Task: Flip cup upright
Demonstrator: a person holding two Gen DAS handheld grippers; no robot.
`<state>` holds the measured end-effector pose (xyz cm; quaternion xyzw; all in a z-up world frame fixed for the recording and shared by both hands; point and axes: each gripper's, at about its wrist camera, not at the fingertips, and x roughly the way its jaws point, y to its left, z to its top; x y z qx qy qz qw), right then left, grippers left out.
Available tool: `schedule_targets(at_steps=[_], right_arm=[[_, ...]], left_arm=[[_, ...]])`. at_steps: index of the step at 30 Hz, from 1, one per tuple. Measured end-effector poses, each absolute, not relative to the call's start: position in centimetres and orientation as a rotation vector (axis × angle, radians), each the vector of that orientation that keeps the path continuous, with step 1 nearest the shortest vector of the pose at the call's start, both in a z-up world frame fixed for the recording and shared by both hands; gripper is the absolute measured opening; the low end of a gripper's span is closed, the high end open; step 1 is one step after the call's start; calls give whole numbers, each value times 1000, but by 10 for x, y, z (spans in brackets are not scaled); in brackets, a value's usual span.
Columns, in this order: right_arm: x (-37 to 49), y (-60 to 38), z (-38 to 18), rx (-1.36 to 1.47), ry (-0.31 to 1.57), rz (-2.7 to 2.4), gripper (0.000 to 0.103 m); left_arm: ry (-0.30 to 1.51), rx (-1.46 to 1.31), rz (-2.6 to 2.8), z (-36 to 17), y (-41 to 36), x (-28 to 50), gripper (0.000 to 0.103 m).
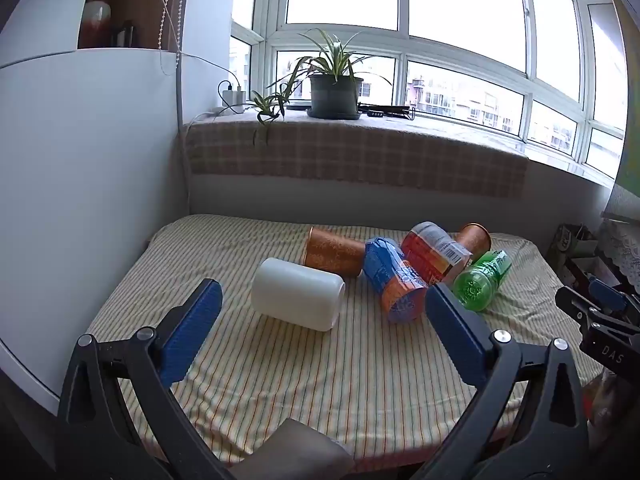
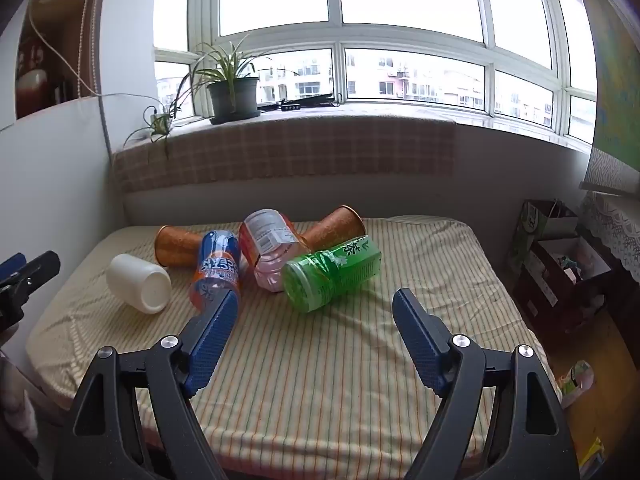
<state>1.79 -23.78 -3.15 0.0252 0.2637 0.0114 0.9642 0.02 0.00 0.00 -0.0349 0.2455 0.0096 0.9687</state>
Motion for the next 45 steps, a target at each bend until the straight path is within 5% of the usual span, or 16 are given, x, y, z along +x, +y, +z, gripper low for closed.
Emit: schedule_targets(at_steps=[45], right_arm=[[21, -234, -34, 73, 561, 45, 80]], left_arm=[[478, -68, 16, 11, 0, -2, 103]])
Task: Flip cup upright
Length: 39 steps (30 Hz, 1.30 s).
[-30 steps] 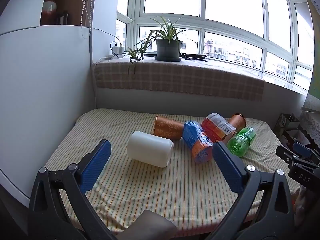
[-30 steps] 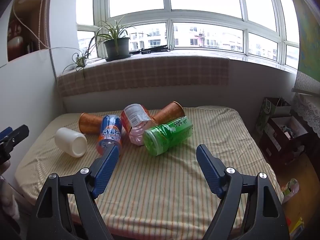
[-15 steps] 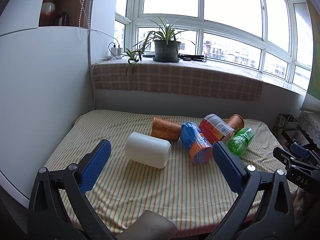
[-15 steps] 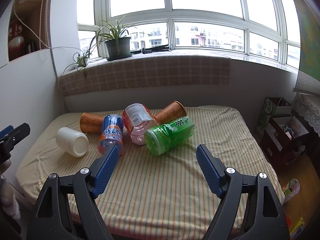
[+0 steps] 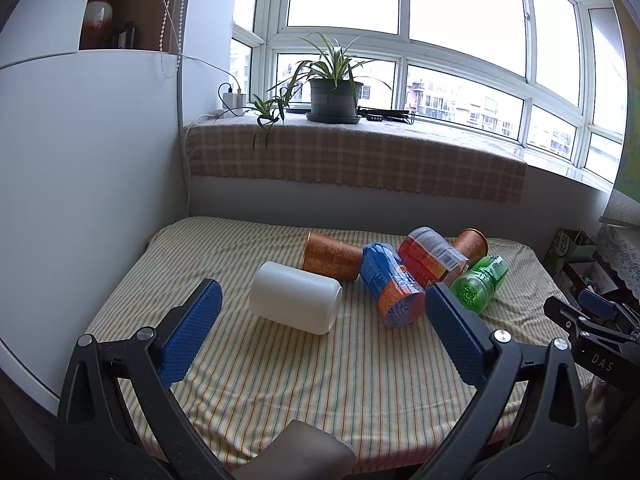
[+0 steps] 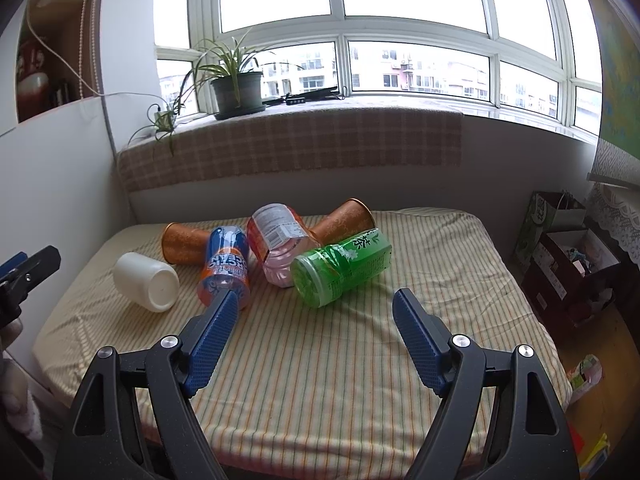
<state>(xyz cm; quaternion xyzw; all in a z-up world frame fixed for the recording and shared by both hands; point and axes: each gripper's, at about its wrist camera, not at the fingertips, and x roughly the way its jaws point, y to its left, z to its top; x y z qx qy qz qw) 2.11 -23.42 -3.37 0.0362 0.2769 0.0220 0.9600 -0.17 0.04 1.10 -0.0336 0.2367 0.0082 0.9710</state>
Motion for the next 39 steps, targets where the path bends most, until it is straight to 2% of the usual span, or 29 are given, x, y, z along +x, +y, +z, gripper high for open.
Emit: schedule_targets(at_steps=[39], right_arm=[[27, -231, -35, 65, 578, 62, 80]], left_arm=[[480, -74, 11, 9, -3, -5, 103]])
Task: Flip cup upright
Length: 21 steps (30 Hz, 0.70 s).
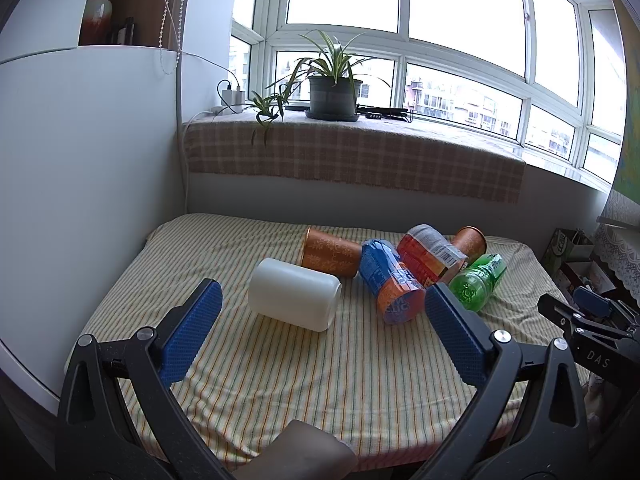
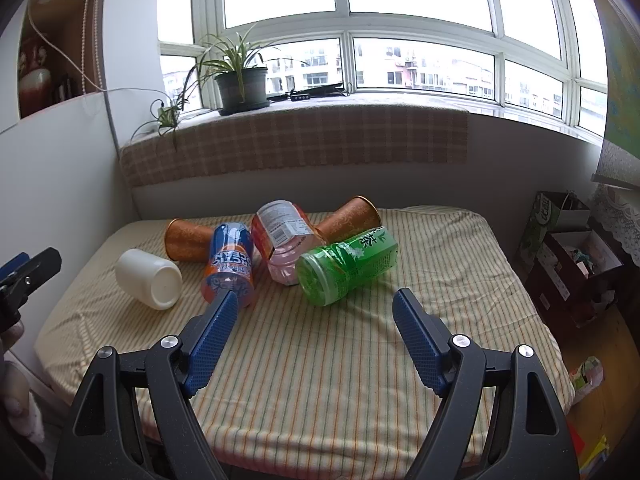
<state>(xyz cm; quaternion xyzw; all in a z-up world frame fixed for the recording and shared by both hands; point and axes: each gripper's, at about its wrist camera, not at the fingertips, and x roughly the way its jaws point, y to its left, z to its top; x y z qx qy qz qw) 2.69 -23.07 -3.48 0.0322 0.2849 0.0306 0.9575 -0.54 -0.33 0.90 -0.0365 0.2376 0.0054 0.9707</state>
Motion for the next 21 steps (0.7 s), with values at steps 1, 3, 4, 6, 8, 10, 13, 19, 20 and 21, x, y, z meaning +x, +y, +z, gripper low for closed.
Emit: schedule_targets(at_steps=[1, 3, 4, 6, 8, 10, 13, 19, 20, 21], right_arm=[[28, -230, -35, 64, 580, 66, 80], [30, -229, -34, 59, 580, 71, 80], [31, -228, -34, 55, 578, 74, 80], [35, -227, -33, 50, 579, 81, 80], [40, -226, -32, 50, 582, 95, 80], [47, -224, -33, 50, 590, 109, 80], [59, -224, -34, 49, 596, 140, 80], [96, -223, -33, -12, 634, 195, 80], [104, -223, -33, -15, 649, 206, 80], [113, -223, -33, -14, 665, 222, 80]], left_arm=[[480, -74, 11, 8, -4, -6, 103], [482, -75, 12, 7, -3, -6, 103], [487, -78, 13, 3, -2, -6, 103], [491, -81, 16, 1, -1, -5, 103], [494, -83, 17, -1, 0, -5, 103], [496, -82, 22, -3, 2, -4, 103], [499, -82, 33, -5, 7, -2, 103], [520, -97, 50, -11, 18, 0, 103], [532, -95, 51, -13, 23, 0, 103], [535, -95, 52, -14, 24, 0, 103]])
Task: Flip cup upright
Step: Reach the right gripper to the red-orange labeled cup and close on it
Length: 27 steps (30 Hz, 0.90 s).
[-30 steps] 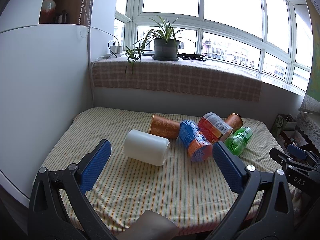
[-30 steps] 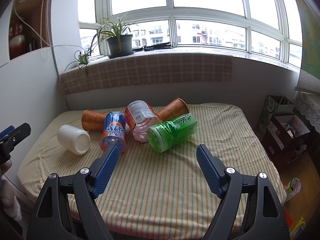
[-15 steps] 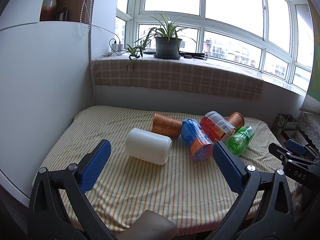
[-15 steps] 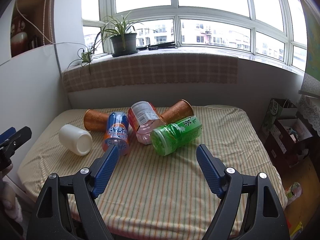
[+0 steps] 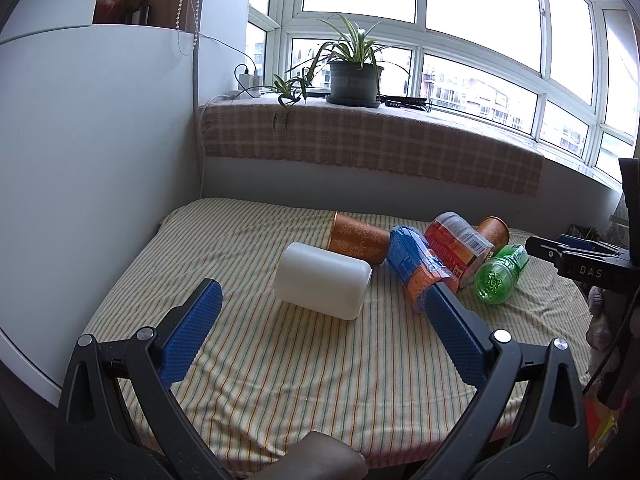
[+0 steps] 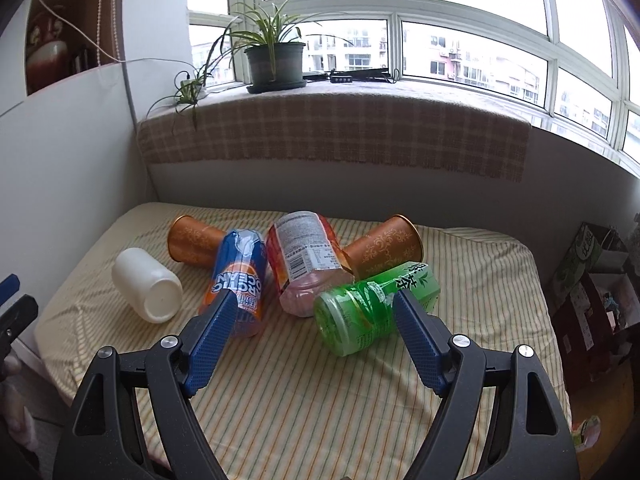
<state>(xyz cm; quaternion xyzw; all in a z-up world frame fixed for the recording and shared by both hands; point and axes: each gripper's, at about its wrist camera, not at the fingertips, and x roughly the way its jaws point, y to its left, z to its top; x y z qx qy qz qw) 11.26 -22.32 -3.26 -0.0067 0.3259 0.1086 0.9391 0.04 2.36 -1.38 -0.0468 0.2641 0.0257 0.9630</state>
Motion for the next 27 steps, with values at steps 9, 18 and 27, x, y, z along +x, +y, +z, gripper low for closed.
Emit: schedule_targets(at_steps=[9, 18, 27], right_arm=[[198, -213, -39, -43, 876, 372, 80], [246, -181, -63, -186, 1025, 454, 80], [272, -165, -84, -307, 1109, 439, 80]], left_arm=[[585, -99, 84, -27, 43, 0, 103], [602, -117, 136, -32, 64, 2, 103], [619, -132, 161, -35, 76, 6, 103]])
